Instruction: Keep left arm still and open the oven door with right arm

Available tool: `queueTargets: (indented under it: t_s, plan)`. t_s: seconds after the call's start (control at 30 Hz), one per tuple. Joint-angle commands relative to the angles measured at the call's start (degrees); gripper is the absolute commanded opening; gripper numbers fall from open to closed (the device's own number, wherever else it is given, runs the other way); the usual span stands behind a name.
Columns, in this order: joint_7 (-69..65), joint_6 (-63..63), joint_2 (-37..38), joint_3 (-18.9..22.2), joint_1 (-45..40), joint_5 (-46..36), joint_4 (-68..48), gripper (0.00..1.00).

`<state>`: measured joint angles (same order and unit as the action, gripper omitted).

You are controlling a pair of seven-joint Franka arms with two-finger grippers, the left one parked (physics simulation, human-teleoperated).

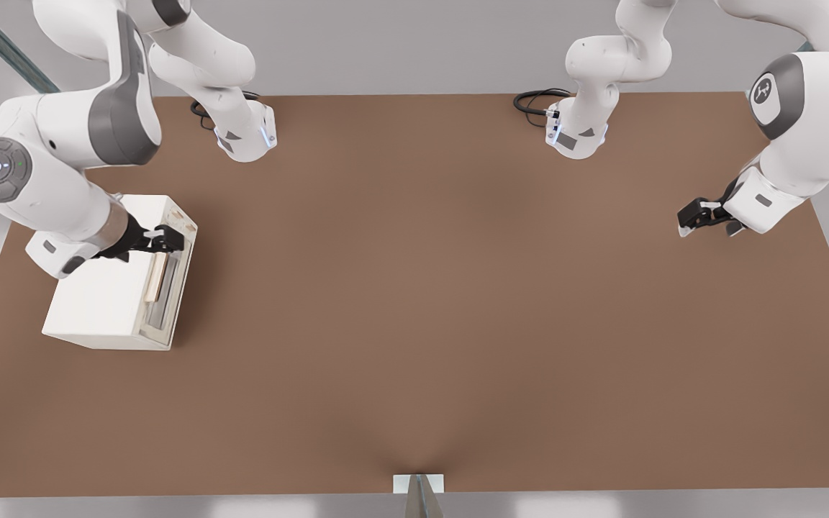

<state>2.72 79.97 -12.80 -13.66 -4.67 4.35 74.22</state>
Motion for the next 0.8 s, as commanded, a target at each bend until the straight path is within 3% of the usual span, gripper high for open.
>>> queueTargets:
  t_s: [0.0,0.07,0.13,0.17,0.2,0.27,0.37,0.43,0.47,0.63,0.77]
  plan:
    - [3.35,-1.48,-0.12,-0.05,0.01,0.22,-0.04,1.00]
    - [3.09,-1.92,-0.56,0.04,0.36,0.31,-0.30,1.00]
    - [0.10,-2.71,-2.49,-0.14,2.29,6.01,-0.39,1.00]
    - [-6.31,-4.28,-3.81,-0.23,7.30,11.99,0.14,0.12]
    - [-6.94,-12.02,-9.86,-0.23,15.38,22.00,-0.13,0.00]
    - [5.35,-13.08,-17.69,-0.05,28.92,37.39,-0.22,0.00]
    - [19.42,-13.61,-22.44,0.57,30.07,39.16,-0.83,0.00]
    - [22.60,-9.14,-23.41,12.60,36.75,38.81,-0.74,0.00]
    - [22.86,-8.69,-23.50,14.36,36.75,37.84,-0.57,0.00]
    - [25.67,-12.38,-22.80,14.80,36.66,36.08,3.65,0.00]
    - [18.99,-11.86,-21.91,16.03,33.50,36.17,4.36,0.00]
